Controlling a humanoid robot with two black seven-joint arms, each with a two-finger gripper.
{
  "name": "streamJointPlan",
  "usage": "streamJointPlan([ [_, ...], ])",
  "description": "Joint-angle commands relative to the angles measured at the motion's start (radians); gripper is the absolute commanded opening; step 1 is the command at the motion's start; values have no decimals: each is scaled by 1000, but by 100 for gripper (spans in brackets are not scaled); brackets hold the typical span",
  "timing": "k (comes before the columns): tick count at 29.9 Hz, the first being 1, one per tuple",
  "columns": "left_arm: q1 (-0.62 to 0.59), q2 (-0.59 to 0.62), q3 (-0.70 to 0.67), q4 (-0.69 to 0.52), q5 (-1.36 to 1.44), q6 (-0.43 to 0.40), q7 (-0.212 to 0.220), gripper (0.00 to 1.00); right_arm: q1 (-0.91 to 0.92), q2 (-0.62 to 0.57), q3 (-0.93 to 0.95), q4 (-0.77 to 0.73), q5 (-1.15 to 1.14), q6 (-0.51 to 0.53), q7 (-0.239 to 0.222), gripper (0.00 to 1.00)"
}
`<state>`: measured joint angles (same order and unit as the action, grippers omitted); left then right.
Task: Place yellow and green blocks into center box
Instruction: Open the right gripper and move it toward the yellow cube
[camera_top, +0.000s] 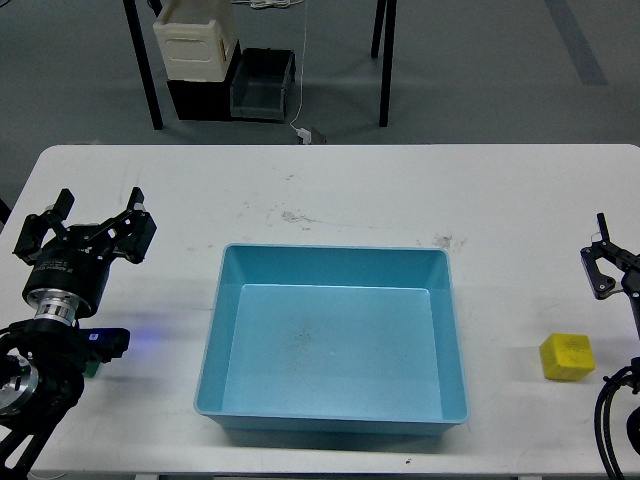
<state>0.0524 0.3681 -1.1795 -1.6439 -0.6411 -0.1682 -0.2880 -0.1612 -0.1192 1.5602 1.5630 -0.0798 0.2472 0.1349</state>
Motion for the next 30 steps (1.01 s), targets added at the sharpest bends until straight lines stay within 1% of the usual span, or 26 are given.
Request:
streamJointPlan([
  [1,-2,9,-8,1,0,-13,-11,100,6,-5,1,2,-14,0,0,100],
  [3,-2,9,-35,3,11,-20,-11,100,20,-32,1,0,-72,-2,0,100],
  [5,-2,14,-51,6,55,-16,-10,100,46,-83,4,0,-202,-9,0,100],
  [7,-3,22,-52,10,170,-7,-13,100,81,-129,14,-1,-332,-16,0,100],
  [9,-3,19,-64,16,320,-2,-25,100,130,-178,32,-3,-447,-49,-1,100],
  [10,-3,19,-75,18,393,2,-43,100,153,-213,40,-1,-496,-55,-1,100],
  [11,0,15,-84,18,449,3,-62,100,170,-252,44,-3,-526,-54,-1,100],
  [13,1,15,-91,18,527,2,-97,100,219,-374,40,-3,-589,-37,-1,100],
  [14,1,12,-94,18,547,3,-106,100,250,-431,29,-4,-616,-23,0,100],
  [16,-3,12,-92,22,552,6,-108,100,311,-575,-8,-17,-717,32,9,100],
  [17,-5,12,-92,27,552,7,-106,100,340,-630,-31,-29,-773,56,26,100],
  [18,-6,12,-91,38,552,9,-108,100,382,-681,-66,-46,-844,76,66,100],
  [19,-6,11,-92,48,551,7,-111,100,425,-713,-101,-61,-909,90,116,100],
  [21,-6,11,-92,56,551,1,-112,100,538,-773,-198,-98,-1035,109,243,100],
  [23,-6,11,-92,58,551,-1,-109,100,645,-816,-311,-136,-1103,133,339,100],
  [24,-6,12,-92,61,551,-4,-105,100,693,-838,-363,-146,-1115,148,354,100],
  [26,-8,14,-92,78,548,-28,-102,100,787,-890,-463,-150,-1127,182,354,100],
  [28,-11,14,-94,101,545,-88,-99,100,870,-959,-558,-143,-1155,224,354,100],
  [30,-13,12,-94,111,520,-140,-85,100,949,-1023,-658,-138,-1253,241,354,100],
])
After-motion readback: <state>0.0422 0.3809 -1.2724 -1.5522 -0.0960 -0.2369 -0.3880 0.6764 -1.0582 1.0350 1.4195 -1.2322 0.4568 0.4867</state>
